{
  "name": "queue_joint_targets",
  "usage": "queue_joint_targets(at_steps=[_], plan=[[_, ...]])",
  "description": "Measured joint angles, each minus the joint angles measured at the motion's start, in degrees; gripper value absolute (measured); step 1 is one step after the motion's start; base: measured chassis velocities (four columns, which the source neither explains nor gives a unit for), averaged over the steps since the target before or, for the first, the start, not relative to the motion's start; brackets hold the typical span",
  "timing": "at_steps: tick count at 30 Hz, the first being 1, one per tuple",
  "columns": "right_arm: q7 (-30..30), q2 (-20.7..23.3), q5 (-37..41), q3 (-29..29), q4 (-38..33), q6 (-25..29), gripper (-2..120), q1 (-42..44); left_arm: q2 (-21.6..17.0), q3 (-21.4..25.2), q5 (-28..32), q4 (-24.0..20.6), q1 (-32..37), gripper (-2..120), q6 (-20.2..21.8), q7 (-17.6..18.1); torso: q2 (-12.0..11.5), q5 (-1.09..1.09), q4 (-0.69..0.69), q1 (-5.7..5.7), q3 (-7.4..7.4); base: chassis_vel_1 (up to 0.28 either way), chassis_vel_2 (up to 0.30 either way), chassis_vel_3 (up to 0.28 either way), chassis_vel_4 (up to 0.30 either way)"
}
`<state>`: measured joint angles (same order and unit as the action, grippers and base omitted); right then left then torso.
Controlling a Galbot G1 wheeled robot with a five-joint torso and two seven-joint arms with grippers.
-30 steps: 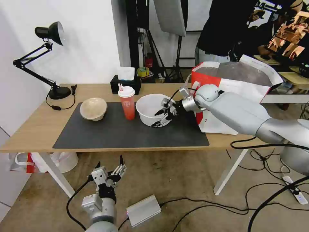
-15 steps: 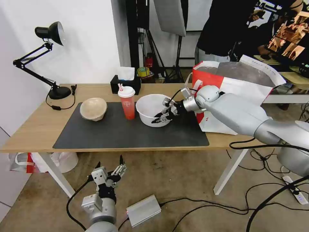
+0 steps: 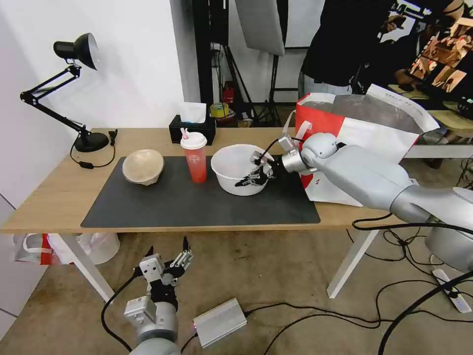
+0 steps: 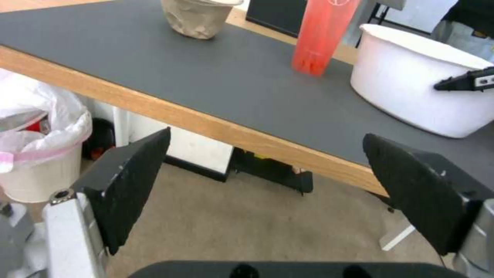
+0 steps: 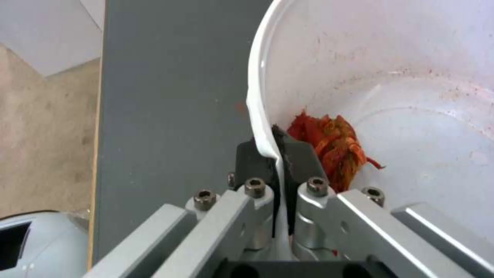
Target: Pick up the trash from the table and place it into the takeout bag.
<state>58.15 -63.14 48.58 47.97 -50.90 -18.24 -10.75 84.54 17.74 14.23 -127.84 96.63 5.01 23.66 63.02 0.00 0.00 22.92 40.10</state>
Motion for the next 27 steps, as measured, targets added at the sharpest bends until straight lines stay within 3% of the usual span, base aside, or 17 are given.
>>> queue_joint_targets(at_steps=[27], plan=[[0.32, -0.49, 0.24, -1.59, -0.22, 0.00, 0, -0.93, -0.55, 0.36, 0.03, -0.10, 0.05, 100, 0.04, 0.08, 0.00, 0.00, 0.00, 0.00, 0.00, 0.000, 0.000, 0.000, 0.000]])
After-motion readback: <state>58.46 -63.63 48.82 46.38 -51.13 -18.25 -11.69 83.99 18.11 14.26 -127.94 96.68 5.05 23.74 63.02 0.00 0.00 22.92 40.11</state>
